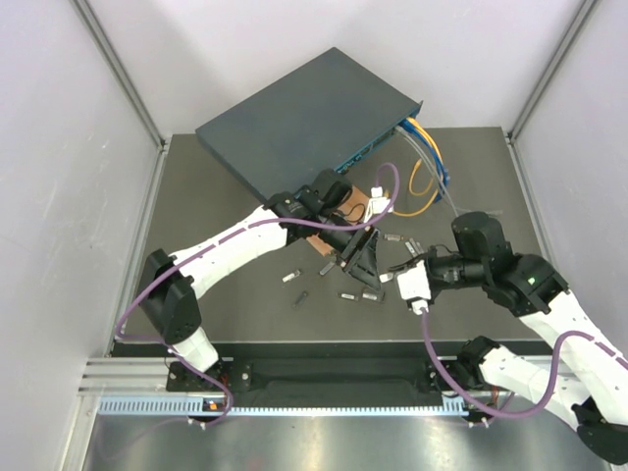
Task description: Insert the plug into the switch port
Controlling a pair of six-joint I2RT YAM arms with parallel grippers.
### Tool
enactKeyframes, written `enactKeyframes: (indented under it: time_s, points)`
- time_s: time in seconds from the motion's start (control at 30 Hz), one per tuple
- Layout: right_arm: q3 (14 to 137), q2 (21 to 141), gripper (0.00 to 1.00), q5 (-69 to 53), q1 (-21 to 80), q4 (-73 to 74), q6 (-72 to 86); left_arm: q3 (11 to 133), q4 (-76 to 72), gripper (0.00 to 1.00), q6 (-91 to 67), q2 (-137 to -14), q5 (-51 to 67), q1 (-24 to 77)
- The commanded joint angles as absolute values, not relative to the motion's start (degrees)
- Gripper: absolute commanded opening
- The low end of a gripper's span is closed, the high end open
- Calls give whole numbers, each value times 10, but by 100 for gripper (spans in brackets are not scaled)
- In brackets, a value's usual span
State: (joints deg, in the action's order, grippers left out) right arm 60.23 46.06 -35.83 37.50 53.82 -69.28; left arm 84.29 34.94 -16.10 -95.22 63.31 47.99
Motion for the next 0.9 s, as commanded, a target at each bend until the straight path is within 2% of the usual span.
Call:
enactKeyframes:
  time_s: [0.0,0.03,0.13,0.33,0.4,0.53,0.63,0.77,0.87]
  points:
    - [595,444,0,-348,387,494,-646,873,321,66,-146,-940,607,467]
    - [587,439,0,-336,385,488,-635,882,323,74,-141,-939,599,460]
    - [578,426,0,-321,371,468,-599,918,319,81,-136,-934,577,433]
    - [560,405,0,-318,335,402,-497,1010,301,82,-135,-923,526,369]
    - [549,404,0,-304,324,354,-418,1041,283,82,-141,-915,496,338]
    - [550,435,0,-232,305,277,-295,1074,246,82,-161,-883,433,270]
    - [590,493,0,-168,305,261,-225,1060,207,82,-210,-852,414,191]
    - [615,549,0,-108,304,214,-152,958,128,83,-264,-780,365,95]
    - [638,593,0,-51,304,207,-106,889,97,84,-282,-724,333,62]
